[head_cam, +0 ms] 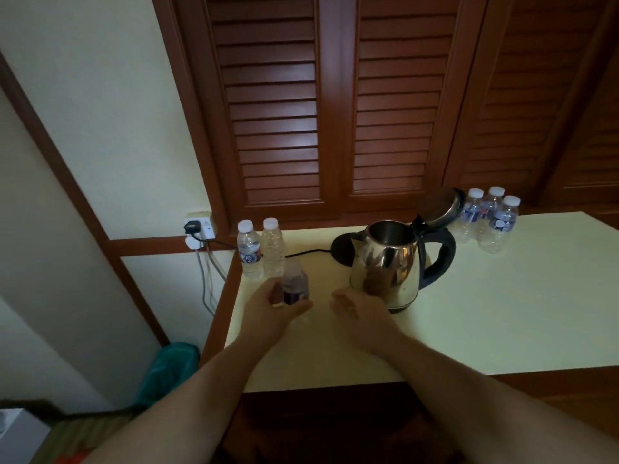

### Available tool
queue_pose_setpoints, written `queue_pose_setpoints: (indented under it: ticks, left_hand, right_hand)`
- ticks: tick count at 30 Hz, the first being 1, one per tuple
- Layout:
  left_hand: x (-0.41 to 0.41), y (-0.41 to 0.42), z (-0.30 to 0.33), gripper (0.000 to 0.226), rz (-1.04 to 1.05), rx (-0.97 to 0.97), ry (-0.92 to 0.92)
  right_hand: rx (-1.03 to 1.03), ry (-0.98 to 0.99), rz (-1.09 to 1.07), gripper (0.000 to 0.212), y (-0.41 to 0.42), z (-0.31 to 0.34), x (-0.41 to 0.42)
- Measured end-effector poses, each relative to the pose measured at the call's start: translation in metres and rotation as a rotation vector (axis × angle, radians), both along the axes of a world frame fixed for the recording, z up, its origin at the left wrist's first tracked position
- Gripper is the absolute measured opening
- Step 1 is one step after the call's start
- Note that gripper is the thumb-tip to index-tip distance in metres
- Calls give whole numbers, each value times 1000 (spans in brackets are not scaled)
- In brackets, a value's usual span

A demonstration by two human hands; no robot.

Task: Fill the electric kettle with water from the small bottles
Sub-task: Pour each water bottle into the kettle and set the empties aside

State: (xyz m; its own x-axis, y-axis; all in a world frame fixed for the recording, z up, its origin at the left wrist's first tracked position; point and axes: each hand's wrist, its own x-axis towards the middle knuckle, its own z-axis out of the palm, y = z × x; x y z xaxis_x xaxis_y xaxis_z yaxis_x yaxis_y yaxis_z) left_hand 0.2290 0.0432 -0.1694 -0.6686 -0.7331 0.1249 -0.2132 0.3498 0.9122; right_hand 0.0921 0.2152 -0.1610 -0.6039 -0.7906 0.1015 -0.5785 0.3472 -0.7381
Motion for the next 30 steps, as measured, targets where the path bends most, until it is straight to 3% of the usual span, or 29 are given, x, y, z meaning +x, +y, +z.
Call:
queue_pose_setpoints:
  ticks: [2, 5, 13, 16, 21, 24, 27, 30]
  left_hand:
    - [2, 9, -2, 50, -47, 13, -14]
    - [6, 20, -5, 45, -106, 19, -33]
    - [12, 35, -11, 38, -165, 23, -95]
    - [13, 35, -10, 33, -172, 6, -111]
    - [13, 37, -11, 33, -170, 26, -119]
    - [14, 38, -14, 34, -157, 17, -110]
    - [13, 36, -16, 37, -156, 4, -110]
    - [13, 34, -18, 43, -156, 6, -118]
  right_hand:
    - [-142, 22, -2, 14, -3, 20, -1]
    - [-258, 82, 30, 17, -10, 57, 0]
    - [155, 342, 155, 58, -28, 113, 11]
    - [264, 388, 224, 53, -32, 127, 14]
    - [406, 462, 447, 20, -35, 146, 9]
    - [448, 434, 484, 33, -36, 156, 10]
    - [474, 488, 350, 49, -38, 156, 12]
    - [452, 519, 347, 44, -41, 150, 12]
